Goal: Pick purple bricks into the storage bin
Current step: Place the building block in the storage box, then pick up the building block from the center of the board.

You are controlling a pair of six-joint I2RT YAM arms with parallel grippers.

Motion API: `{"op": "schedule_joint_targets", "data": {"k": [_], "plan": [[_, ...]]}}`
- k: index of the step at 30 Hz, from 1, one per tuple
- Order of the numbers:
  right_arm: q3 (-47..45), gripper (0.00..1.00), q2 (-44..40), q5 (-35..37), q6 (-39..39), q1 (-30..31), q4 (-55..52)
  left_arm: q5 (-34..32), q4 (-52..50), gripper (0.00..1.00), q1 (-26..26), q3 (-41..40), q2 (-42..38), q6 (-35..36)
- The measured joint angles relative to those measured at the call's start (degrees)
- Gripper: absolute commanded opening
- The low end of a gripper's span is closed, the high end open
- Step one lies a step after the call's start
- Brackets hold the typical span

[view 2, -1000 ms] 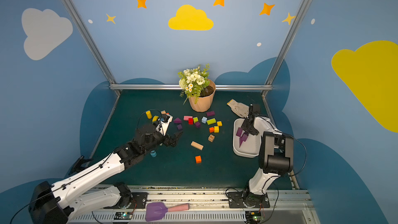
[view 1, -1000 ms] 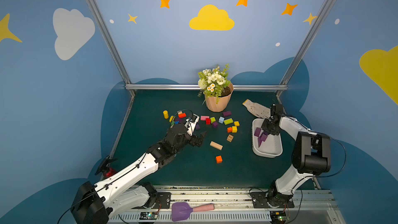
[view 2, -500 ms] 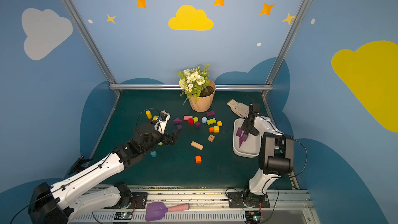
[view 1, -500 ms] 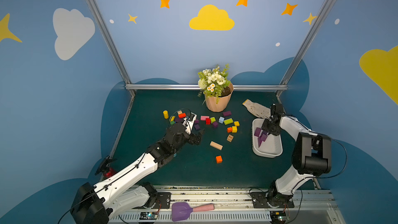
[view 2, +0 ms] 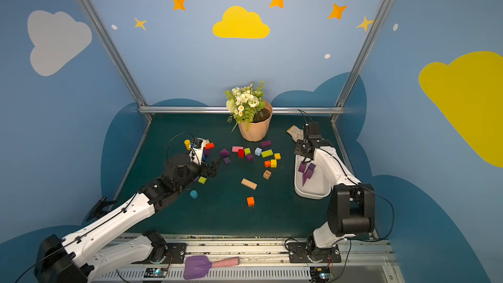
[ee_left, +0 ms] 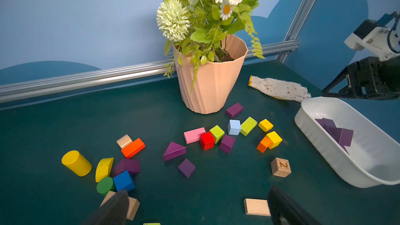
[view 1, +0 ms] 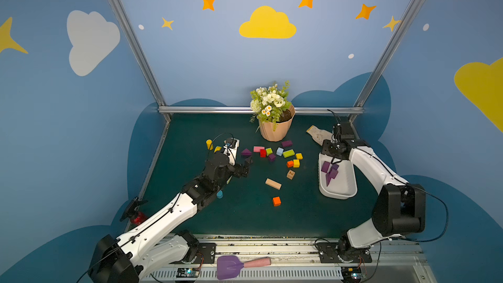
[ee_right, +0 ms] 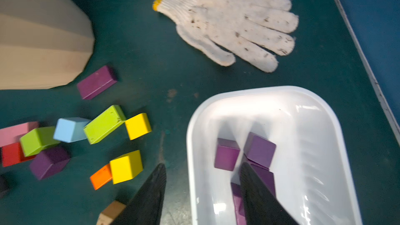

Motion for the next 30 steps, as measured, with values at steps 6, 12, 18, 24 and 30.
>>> {"op": "schedule_joint_targets", "data": {"k": [6,12,18,24,30], "plan": [[-3.0,0.58,-1.2,-1.8,-1.9,6.3,6.7,-0.1,0.0,1.0,2.2,0.0,-0.5,-1.8],[-5.6,0.58,-1.2,-2.6,-3.9,11.7,10.6,0.2,0.1,1.0,4.9,-0.1,-1.0,-4.1],[-5.7,0.59,-0.2,-2.8,-6.2,15.8,13.8,2.3,1.1,1.0,7.4,-1.0,-2.3,-5.9],[-5.7,0.59,2.9,-3.0,-8.7,19.1,15.5,5.4,1.8,1.0,8.3,-1.0,-2.4,-6.4],[-5.7,0.59,6.6,-3.1,-10.6,21.4,16.6,8.0,1.8,1.0,8.6,-1.0,-2.5,-6.4]]}}
